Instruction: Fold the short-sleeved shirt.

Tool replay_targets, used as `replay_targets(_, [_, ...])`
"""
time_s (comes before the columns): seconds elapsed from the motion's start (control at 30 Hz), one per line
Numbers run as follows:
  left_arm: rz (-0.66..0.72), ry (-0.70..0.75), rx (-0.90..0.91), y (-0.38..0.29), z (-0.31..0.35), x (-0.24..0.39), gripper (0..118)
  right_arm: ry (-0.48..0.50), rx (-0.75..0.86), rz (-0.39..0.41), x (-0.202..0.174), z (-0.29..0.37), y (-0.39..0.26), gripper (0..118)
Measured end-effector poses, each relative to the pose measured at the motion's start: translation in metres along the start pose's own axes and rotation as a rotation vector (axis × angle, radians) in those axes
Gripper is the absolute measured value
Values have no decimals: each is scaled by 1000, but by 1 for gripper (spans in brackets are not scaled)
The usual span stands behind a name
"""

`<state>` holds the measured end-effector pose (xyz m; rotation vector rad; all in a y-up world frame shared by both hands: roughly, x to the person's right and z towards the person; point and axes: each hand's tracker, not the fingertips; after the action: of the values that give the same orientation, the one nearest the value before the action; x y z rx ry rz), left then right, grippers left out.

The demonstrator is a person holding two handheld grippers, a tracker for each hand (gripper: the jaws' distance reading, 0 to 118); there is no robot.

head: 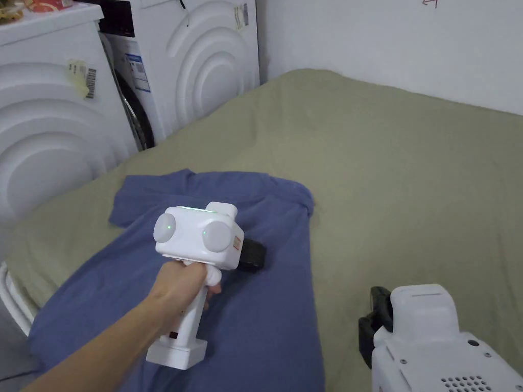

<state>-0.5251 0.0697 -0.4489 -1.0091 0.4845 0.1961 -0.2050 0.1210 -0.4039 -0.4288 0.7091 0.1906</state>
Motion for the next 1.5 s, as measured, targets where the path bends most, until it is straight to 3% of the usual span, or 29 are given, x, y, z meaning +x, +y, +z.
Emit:
replay_targets(0.1, [8, -15, -17, 0, -15, -8, 111, -8, -14, -5, 7, 4, -6, 0])
replay_targets(0.17, [2, -16, -25, 6, -7, -11, 99, -20, -16, -15, 14, 11, -6, 0])
replay_targets(0.2, [2, -33, -25, 7, -1, -11, 83, -23, -19, -20, 18, 14, -5, 0])
replay_targets(0.27, [-11, -48, -27, 8, 16, -4, 2, -39, -22, -35, 26, 26, -3, 0])
replay_targets(0.33, [-38, 19, -5, 4, 28, 1, 0, -42, -17, -58, 36, 42, 0, 0])
replay_targets(0.5, [-3, -54, 58, 7, 91, 22, 0, -118, 22, -62, 69, 96, 3, 0])
replay_targets(0.63, [-83, -91, 187, 19, 149, 60, 0, -200, 57, -91, 105, 148, 0, 0])
replay_targets(0.8, [-178, -192, 275, 21, 222, 147, 0, -326, 68, -88, 152, 218, -15, 0])
replay_targets(0.9, [-243, -281, 290, 18, 255, 210, 0, -388, 82, -147, 178, 258, -27, 0])
replay_targets(1.03, [-350, -412, 314, 7, 289, 307, 0, -497, 83, -151, 211, 308, -47, 0])
replay_targets(1.3, [-490, -702, 256, -35, 317, 482, 0, -692, 47, -272, 278, 375, -79, 0])
replay_targets(1.5, [-569, -751, 97, -87, 260, 565, 0, -745, 17, -301, 304, 380, -99, 0])
